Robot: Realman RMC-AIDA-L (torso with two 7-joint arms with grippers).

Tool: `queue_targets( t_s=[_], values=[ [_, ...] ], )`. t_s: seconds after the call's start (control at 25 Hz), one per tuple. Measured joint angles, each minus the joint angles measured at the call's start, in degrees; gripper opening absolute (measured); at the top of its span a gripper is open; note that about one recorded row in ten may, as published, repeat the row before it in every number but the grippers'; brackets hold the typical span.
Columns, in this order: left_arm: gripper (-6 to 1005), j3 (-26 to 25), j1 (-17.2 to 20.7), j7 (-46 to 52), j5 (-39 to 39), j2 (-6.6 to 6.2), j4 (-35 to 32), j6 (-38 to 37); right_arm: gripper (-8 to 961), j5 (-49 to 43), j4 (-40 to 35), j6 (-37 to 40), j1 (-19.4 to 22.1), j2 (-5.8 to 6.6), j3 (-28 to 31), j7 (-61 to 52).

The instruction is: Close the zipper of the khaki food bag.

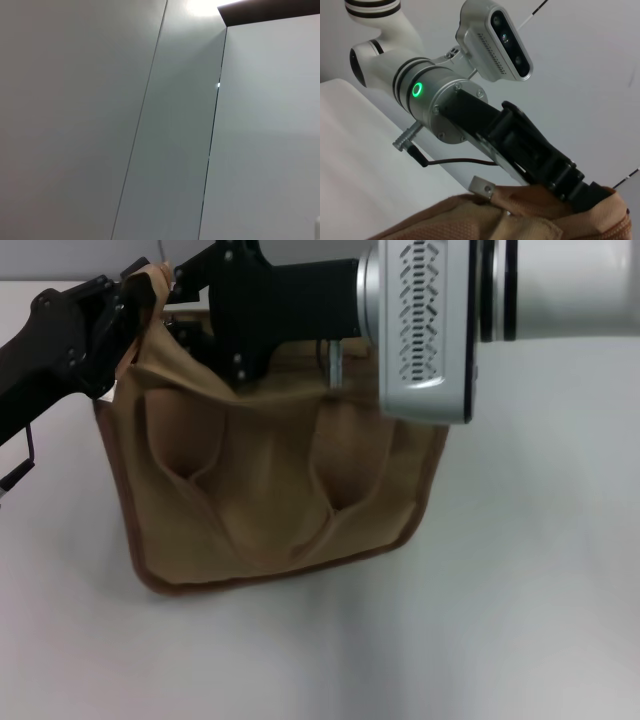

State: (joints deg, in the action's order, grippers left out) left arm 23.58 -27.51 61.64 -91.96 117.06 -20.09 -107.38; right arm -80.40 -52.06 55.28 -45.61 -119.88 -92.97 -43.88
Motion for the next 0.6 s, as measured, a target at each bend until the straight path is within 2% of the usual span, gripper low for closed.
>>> queue_targets(
  t_s=[0.6],
  values=[
    [61,-0.83,2.53,0.03,0.69,-0.18,-0.02,-1.19,72,2.70,-0.58,0.67,2.87,-0.01,-0.90,1.01]
  ],
)
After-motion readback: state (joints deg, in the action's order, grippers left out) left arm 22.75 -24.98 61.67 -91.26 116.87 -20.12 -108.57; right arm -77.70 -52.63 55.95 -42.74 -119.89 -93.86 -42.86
